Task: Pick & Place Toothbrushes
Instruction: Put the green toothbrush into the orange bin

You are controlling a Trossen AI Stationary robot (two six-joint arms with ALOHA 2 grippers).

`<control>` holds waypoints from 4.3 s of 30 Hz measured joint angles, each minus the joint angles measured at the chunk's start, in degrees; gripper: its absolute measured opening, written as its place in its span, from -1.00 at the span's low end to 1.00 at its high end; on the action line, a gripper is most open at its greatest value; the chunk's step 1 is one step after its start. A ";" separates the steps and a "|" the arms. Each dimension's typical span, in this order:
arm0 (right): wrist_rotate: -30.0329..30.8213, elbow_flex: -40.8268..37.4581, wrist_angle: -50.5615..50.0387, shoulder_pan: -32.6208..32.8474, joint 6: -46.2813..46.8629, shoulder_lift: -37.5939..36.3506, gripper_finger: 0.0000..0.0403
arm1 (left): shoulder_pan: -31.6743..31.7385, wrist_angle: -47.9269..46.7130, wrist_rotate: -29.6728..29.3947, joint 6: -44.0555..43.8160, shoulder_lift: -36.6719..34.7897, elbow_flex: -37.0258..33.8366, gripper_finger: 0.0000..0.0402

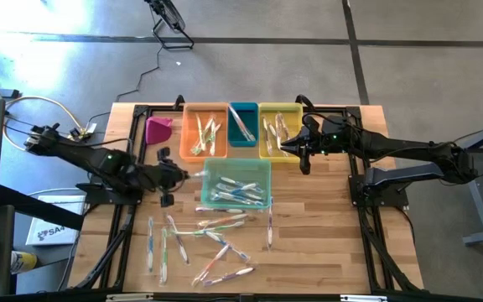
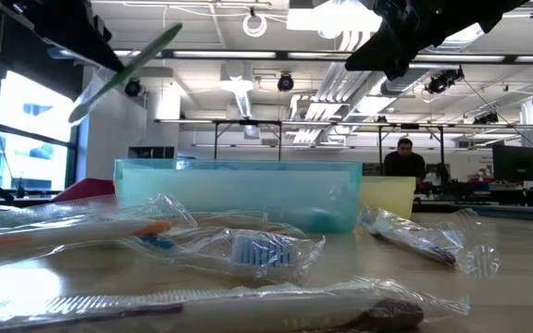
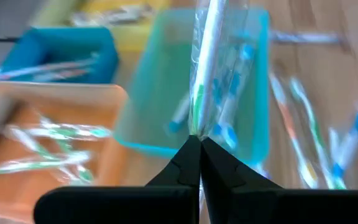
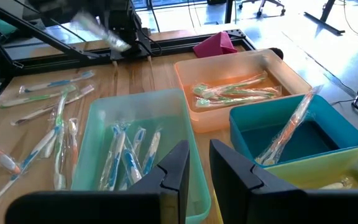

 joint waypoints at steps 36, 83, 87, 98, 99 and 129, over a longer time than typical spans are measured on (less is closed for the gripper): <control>0.00 0.00 -0.03 -0.02 -1.51 0.00 -0.73 | 26.03 9.84 -3.43 3.49 -0.20 0.00 -1.00; 1.28 -0.02 2.44 -0.02 -1.51 7.81 -0.73 | 54.77 28.26 16.88 -5.61 34.69 0.00 -1.00; 1.29 -0.02 2.36 -0.02 -1.51 7.81 -0.73 | 54.73 29.02 16.90 -6.25 36.48 0.00 -1.00; 1.27 -0.02 2.03 -0.02 -1.51 7.81 -0.73 | 54.73 30.02 16.16 -6.11 37.45 0.00 -0.96; 1.29 -0.02 2.04 -0.02 -1.51 7.80 -0.73 | 54.73 30.30 16.16 -6.06 37.45 0.00 -0.93; 1.66 -0.02 -1.89 -0.02 -6.11 2.71 -0.73 | 54.71 31.86 15.76 -1.47 37.43 0.00 -0.55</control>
